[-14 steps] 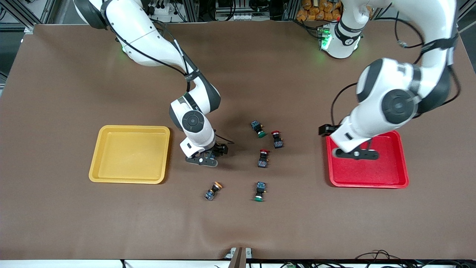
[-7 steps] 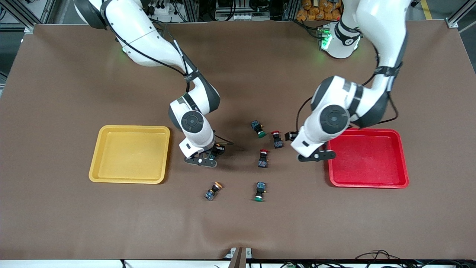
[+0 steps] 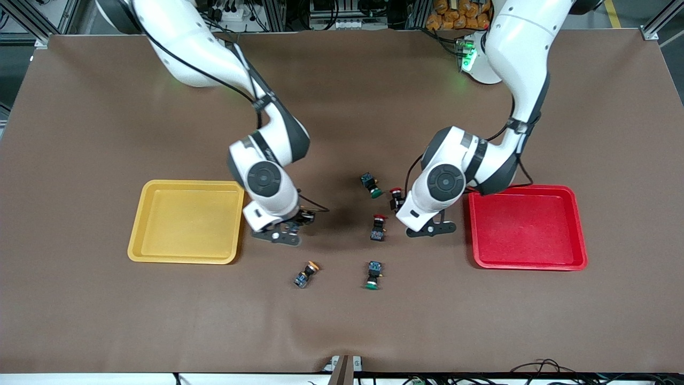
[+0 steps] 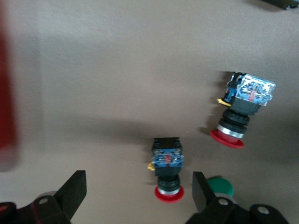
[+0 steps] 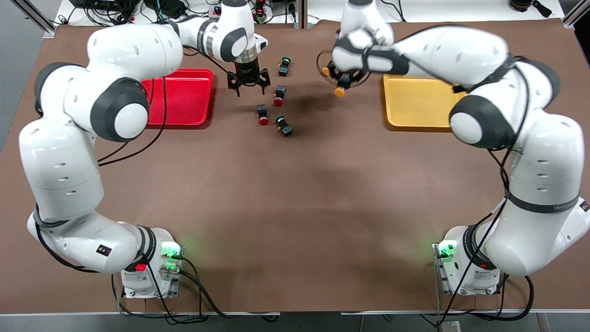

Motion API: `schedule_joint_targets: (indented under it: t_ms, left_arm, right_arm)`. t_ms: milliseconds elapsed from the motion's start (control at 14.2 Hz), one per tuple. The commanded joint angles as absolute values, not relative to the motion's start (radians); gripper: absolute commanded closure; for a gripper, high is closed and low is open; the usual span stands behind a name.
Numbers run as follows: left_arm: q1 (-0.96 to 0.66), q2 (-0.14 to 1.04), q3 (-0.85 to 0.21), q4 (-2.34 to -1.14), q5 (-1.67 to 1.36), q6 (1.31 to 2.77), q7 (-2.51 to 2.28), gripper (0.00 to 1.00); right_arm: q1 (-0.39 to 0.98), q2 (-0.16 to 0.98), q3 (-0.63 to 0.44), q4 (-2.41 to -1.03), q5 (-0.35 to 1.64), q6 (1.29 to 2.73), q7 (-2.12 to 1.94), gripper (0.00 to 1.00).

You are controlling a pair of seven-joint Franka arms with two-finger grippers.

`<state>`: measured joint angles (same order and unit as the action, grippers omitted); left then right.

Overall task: Place red and yellow buttons in trays
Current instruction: 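Carry the orange button over the yellow tray while the left gripper grasps a red button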

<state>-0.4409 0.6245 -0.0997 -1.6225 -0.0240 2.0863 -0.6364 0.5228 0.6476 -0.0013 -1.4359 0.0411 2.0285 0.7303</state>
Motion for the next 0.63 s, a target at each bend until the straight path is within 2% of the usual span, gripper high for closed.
schedule_joint_targets:
  t_ms: [0,281,421,562]
  left_arm:
    - [-0.474,0.652,-0.092,-1.617,-0.041,2.135,-0.687,0.00]
    - [-0.479,0.683,-0.092,-1.617,-0.040,2.163,-0.689,0.00]
    - [-0.477,0.696,-0.092,-1.624,-0.038,2.178,-0.689,0.00]
    - [-0.472,0.699,-0.092,-1.640,-0.037,2.183,-0.687,0.00]
  right_arm:
    - [0.430,0.484,0.017,-1.451,0.096,1.846,0.607,0.91]
    - [0.261,0.330,0.012,-1.459,0.106,1.602,0.367,0.90]
    - [0.159,0.301,0.011,-1.463,0.104,1.548,0.211,0.90]
    - [0.057,0.298,0.011,-1.492,0.095,1.554,0.041,0.89]
